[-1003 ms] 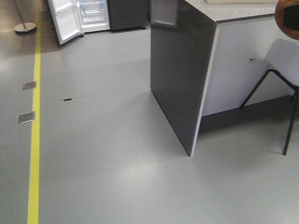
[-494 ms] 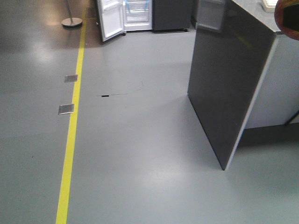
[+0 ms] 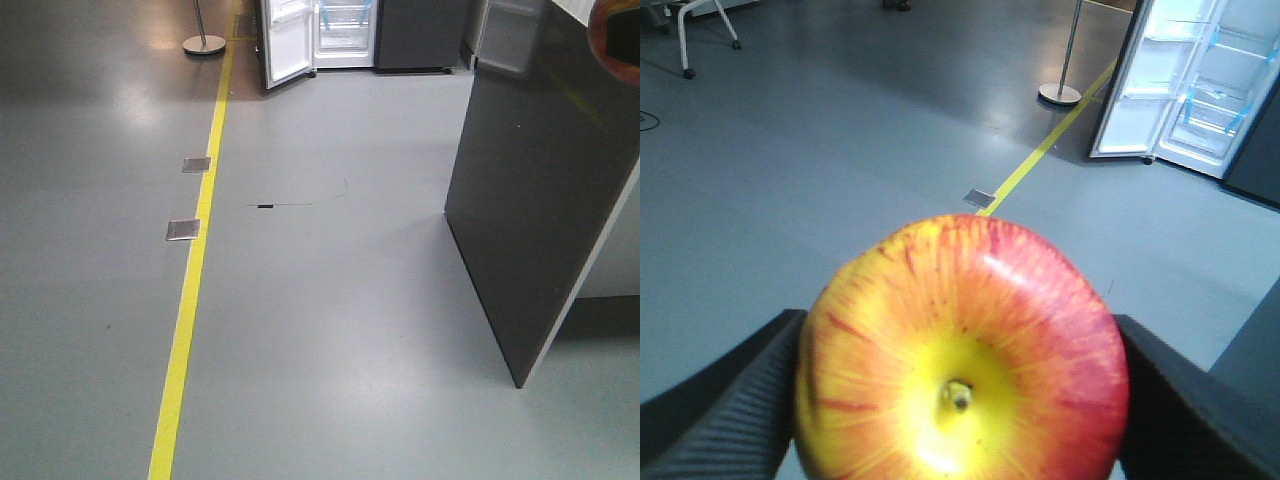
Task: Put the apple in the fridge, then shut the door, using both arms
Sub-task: 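Drive the base away from the counter toward the open fridge, then drive the base forward toward the open fridge door holding the apple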
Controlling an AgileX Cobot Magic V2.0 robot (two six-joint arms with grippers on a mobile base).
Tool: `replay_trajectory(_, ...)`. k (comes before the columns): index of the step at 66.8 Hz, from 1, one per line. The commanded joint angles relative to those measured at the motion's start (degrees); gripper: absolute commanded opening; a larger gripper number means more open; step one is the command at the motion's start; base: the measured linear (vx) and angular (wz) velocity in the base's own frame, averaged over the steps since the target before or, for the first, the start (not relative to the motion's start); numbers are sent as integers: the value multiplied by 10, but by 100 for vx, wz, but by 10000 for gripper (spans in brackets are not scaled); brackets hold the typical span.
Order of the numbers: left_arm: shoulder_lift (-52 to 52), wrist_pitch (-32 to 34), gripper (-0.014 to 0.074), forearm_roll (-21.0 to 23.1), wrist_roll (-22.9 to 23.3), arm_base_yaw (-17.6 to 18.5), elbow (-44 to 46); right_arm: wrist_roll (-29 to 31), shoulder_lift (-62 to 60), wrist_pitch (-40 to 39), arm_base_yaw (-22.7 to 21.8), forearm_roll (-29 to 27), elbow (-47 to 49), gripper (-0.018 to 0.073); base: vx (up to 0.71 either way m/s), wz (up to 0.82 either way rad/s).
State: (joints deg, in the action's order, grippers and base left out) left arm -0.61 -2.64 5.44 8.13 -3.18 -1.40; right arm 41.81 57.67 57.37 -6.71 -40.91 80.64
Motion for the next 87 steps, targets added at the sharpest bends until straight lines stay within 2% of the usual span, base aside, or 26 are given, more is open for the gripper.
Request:
replay_trajectory(1,3,42,-7,5,-1,4,10,5,-6,-36,-1,-25,14,193,5,11)
replay_trajectory(87,3,42,-7,5,-1,4,10,5,-6,-36,-1,-25,14,193,3,4)
